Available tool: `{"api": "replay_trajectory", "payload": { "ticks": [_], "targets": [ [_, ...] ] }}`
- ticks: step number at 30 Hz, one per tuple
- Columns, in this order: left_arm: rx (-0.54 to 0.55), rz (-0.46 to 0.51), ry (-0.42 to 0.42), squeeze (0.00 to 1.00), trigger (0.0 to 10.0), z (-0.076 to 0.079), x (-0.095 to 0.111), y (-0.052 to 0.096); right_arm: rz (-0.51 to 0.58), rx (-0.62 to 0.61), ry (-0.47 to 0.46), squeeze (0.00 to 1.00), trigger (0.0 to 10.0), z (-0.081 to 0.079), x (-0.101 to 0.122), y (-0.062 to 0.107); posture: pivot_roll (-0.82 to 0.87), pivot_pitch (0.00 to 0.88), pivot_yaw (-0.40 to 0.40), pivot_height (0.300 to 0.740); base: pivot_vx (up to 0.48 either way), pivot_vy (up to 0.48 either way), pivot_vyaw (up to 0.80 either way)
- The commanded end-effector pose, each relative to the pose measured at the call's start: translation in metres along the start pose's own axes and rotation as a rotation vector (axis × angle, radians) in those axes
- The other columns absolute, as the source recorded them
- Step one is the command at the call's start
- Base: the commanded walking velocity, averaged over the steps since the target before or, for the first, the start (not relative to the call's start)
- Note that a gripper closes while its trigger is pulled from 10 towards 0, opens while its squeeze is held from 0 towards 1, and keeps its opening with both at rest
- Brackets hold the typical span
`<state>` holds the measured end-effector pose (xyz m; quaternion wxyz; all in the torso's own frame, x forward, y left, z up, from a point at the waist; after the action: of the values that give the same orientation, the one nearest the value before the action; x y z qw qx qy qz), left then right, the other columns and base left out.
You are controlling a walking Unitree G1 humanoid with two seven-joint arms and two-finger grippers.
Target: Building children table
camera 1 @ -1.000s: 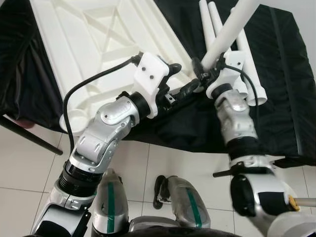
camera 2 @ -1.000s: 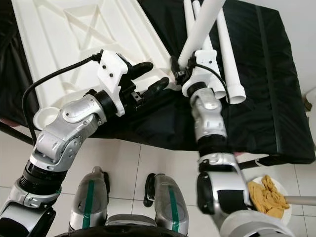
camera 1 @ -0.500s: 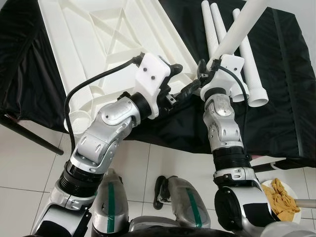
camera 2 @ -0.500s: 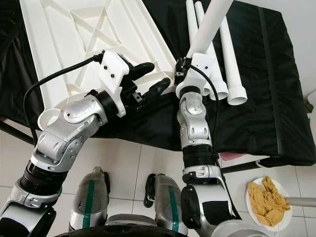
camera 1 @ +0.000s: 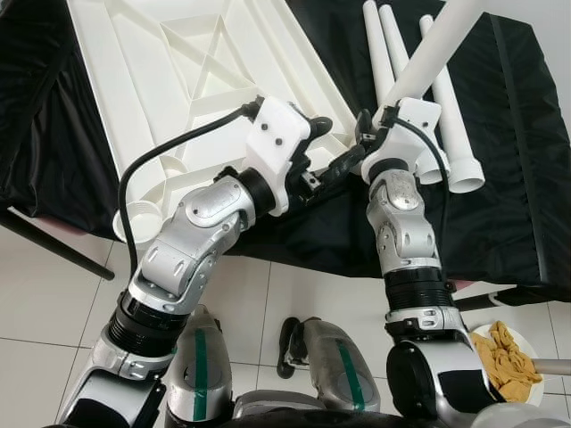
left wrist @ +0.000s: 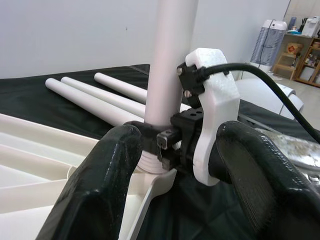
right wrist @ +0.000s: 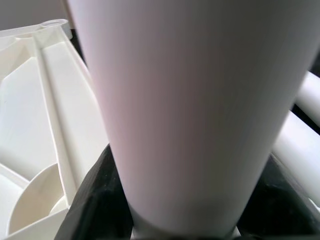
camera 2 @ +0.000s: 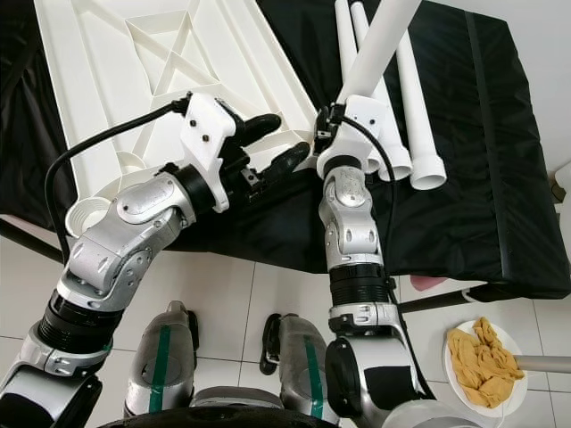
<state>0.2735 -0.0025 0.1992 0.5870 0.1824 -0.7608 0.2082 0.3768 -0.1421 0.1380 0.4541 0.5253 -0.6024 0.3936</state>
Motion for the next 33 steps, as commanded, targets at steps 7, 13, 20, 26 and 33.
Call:
{"api": "replay_trajectory", "payload": {
  "ticks": [7,13,20,26,33],
  "targets": [
    [-0.021,-0.004,0.007,0.0,10.0,0.006,-0.001,0.0,-0.036,-0.093,-0.009,0.0,10.0,0.025,-0.005,0.001,0.09,0.035,-0.107,0.74,0.0,0.0,0.0],
    [-0.02,-0.005,0.009,0.0,10.0,0.006,-0.002,0.0,-0.03,-0.079,-0.021,1.0,10.0,0.022,-0.004,0.002,0.09,0.04,-0.108,0.74,0.0,0.0,0.0],
    [-0.015,-0.006,0.01,0.0,10.0,0.005,-0.002,0.0,-0.019,0.003,-0.022,1.0,10.0,0.014,0.0,0.002,0.09,0.05,-0.108,0.74,0.0,0.0,0.0],
    [-0.008,-0.004,0.013,0.0,10.0,0.004,-0.001,0.0,-0.042,0.277,0.014,0.36,10.0,-0.007,0.005,0.0,0.09,0.059,-0.103,0.74,0.0,0.0,0.0],
    [-0.007,-0.001,0.011,0.0,10.0,0.003,0.0,-0.001,-0.041,0.52,0.106,0.0,10.0,-0.008,0.016,-0.004,0.09,0.062,-0.099,0.74,0.0,0.0,0.0]
  ]
}}
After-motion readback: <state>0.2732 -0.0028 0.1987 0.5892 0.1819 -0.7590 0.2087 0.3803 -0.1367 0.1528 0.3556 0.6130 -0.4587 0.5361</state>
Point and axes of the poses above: a point about 5 cm out from each wrist's last joint towards the gripper, its own y axis pointing back from the gripper into the wrist, its own x axis along the axis of the wrist's last joint, z = x × y, the point moved 5 cm from there along -y, pointing out of the wrist towards the gripper, and after that the axes turned 10 degrees about -y, right-handed, at the moved point
